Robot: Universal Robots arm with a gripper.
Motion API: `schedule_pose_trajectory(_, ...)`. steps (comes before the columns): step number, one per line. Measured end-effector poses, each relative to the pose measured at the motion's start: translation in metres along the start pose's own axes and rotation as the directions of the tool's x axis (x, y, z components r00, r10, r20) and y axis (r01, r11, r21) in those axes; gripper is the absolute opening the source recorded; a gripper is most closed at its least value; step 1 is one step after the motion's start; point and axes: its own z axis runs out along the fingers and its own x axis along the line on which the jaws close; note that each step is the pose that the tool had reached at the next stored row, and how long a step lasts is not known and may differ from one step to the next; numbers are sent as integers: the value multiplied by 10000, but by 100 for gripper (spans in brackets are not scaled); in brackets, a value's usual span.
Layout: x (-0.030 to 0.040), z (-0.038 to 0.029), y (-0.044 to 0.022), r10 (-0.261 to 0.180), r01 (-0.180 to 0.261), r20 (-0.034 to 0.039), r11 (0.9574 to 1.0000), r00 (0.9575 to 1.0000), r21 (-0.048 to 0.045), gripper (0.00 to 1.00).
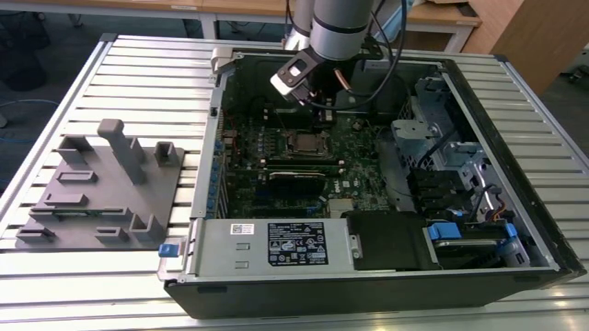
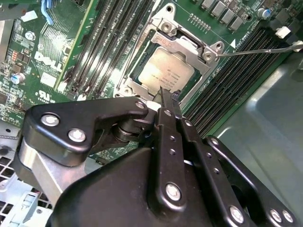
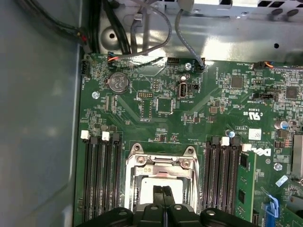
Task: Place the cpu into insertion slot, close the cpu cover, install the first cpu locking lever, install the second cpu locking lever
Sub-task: 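Close the cpu cover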
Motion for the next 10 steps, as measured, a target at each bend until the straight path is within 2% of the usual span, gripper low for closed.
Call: schedule_pose_trajectory(10, 0, 0, -7, -273, 273, 4, 9996, 9996, 3, 10)
